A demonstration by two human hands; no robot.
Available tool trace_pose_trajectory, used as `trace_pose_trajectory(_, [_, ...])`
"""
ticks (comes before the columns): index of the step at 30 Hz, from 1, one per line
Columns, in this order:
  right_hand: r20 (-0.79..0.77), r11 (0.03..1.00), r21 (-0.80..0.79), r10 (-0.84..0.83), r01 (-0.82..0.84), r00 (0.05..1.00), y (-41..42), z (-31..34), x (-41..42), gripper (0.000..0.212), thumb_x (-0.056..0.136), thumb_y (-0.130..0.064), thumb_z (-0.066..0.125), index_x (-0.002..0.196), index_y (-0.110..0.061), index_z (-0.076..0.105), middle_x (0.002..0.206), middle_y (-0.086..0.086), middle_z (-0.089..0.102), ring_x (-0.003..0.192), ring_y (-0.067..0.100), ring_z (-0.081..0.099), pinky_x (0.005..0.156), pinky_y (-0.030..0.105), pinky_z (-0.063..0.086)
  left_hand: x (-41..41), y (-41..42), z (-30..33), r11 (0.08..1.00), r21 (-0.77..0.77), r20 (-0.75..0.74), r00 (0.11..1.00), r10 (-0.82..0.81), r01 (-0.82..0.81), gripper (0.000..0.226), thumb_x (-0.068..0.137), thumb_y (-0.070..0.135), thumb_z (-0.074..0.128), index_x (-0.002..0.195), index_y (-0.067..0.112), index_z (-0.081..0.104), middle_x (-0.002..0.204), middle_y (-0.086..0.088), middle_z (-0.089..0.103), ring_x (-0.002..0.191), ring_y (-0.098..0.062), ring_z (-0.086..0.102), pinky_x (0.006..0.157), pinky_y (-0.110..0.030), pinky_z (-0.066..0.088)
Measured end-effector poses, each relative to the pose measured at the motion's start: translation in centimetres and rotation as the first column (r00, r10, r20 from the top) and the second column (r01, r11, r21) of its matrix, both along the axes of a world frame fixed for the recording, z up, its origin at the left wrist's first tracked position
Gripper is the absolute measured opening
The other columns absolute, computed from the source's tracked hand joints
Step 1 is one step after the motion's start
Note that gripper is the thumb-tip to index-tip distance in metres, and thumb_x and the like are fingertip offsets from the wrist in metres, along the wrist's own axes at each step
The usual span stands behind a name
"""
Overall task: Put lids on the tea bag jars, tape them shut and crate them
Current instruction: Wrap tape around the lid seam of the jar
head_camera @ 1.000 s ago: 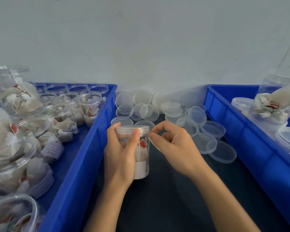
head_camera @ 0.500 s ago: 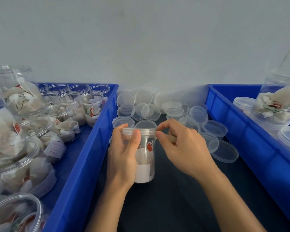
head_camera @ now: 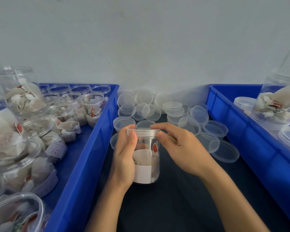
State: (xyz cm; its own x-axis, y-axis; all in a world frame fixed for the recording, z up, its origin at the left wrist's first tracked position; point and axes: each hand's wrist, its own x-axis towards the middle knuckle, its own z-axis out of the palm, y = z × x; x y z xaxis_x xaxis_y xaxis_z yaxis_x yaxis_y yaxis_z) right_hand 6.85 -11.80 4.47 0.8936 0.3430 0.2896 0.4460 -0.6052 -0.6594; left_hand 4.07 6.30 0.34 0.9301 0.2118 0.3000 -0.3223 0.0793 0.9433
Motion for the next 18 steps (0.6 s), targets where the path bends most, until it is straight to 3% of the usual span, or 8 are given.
trace_pose_trajectory(4, [0.055, 0.998, -0.015, -0.055, 0.056, 0.997, 0.0, 0.3, -0.3, 0.027, 0.109, -0.045, 0.049, 0.131, -0.050, 0.062, 0.056, -0.025, 0.056, 0.057, 0.001, 0.054, 0.060, 0.023, 0.035, 0.3, 0.3, 0.0, 0.983, 0.182, -0.094, 0.995, 0.038, -0.020, 0.068, 0.094, 0.074, 0.037, 0.150, 0.036, 0.043, 0.141, 0.020, 0.055, 0.130, 0.004, 0.054, 0.109, -0.029, 0.045])
trace_pose_trajectory(6, [0.094, 0.994, -0.047, -0.095, 0.099, 0.991, 0.3, 0.4, -0.6, 0.028, 0.108, -0.047, 0.049, 0.132, -0.050, 0.062, 0.056, -0.029, 0.056, 0.061, -0.002, 0.055, 0.062, 0.025, 0.037, 0.3, 0.3, 0.2, 0.967, 0.228, -0.061, 0.989, 0.131, -0.114, 0.064, 0.095, 0.078, 0.040, 0.144, 0.038, 0.041, 0.135, 0.017, 0.054, 0.121, 0.004, 0.057, 0.104, -0.030, 0.047])
trace_pose_trajectory(8, [0.155, 0.985, -0.080, -0.141, 0.154, 0.978, 0.9, 0.6, -1.0, 0.031, 0.105, -0.052, 0.047, 0.133, -0.051, 0.060, 0.057, -0.025, 0.057, 0.061, 0.001, 0.054, 0.067, 0.031, 0.045, 0.2, -0.1, 0.4, 0.938, 0.225, 0.024, 0.964, 0.266, -0.265, 0.047, 0.103, 0.068, 0.042, 0.133, 0.032, 0.049, 0.118, 0.014, 0.063, 0.104, 0.000, 0.065, 0.092, -0.032, 0.054])
trace_pose_trajectory(10, [0.204, 0.977, -0.094, -0.170, 0.192, 0.964, 1.7, 0.6, -1.5, 0.039, 0.102, -0.057, 0.043, 0.137, -0.049, 0.058, 0.059, -0.019, 0.056, 0.061, 0.002, 0.053, 0.069, 0.035, 0.051, 0.0, -0.5, 0.5, 0.913, 0.218, 0.066, 0.939, 0.338, -0.344, 0.044, 0.104, 0.059, 0.040, 0.130, 0.028, 0.055, 0.113, 0.013, 0.068, 0.101, -0.003, 0.069, 0.088, -0.033, 0.057])
trace_pose_trajectory(12, [0.230, 0.976, -0.094, -0.172, 0.198, 0.958, 2.3, 0.5, -1.8, 0.044, 0.101, -0.059, 0.038, 0.139, -0.047, 0.056, 0.066, -0.020, 0.057, 0.065, 0.002, 0.054, 0.066, 0.031, 0.051, -0.1, -0.6, 0.4, 0.917, 0.213, 0.036, 0.941, 0.337, -0.336, 0.045, 0.108, 0.061, 0.039, 0.137, 0.031, 0.056, 0.118, 0.017, 0.069, 0.106, 0.001, 0.067, 0.089, -0.030, 0.056])
trace_pose_trajectory(14, [0.246, 0.974, -0.088, -0.180, 0.207, 0.953, 2.6, 0.5, -1.9, 0.045, 0.100, -0.059, 0.036, 0.139, -0.046, 0.055, 0.066, -0.022, 0.053, 0.065, 0.000, 0.054, 0.063, 0.025, 0.046, -0.2, -0.7, 0.4, 0.945, 0.235, -0.019, 0.971, 0.239, -0.228, 0.064, 0.097, 0.072, 0.044, 0.150, 0.038, 0.045, 0.130, 0.022, 0.066, 0.116, 0.008, 0.062, 0.092, -0.022, 0.052])
trace_pose_trajectory(16, [0.225, 0.977, -0.079, -0.175, 0.197, 0.958, 2.4, 0.6, -1.9, 0.045, 0.100, -0.057, 0.037, 0.140, -0.045, 0.054, 0.065, -0.022, 0.051, 0.064, 0.001, 0.054, 0.064, 0.031, 0.050, -0.3, -1.0, 0.5, 0.951, 0.270, -0.030, 0.986, 0.165, -0.151, 0.083, 0.088, 0.081, 0.051, 0.158, 0.041, 0.032, 0.136, 0.028, 0.060, 0.122, 0.013, 0.057, 0.094, -0.016, 0.051])
trace_pose_trajectory(18, [0.199, 0.984, -0.085, -0.137, 0.156, 0.970, 2.2, 0.6, -1.8, 0.042, 0.104, -0.051, 0.039, 0.143, -0.045, 0.052, 0.066, -0.024, 0.048, 0.066, 0.003, 0.053, 0.070, 0.039, 0.055, -0.2, -1.1, 0.6, 0.950, 0.274, -0.013, 0.987, 0.159, -0.149, 0.085, 0.090, 0.079, 0.058, 0.159, 0.039, 0.029, 0.137, 0.029, 0.058, 0.124, 0.013, 0.057, 0.098, -0.016, 0.052])
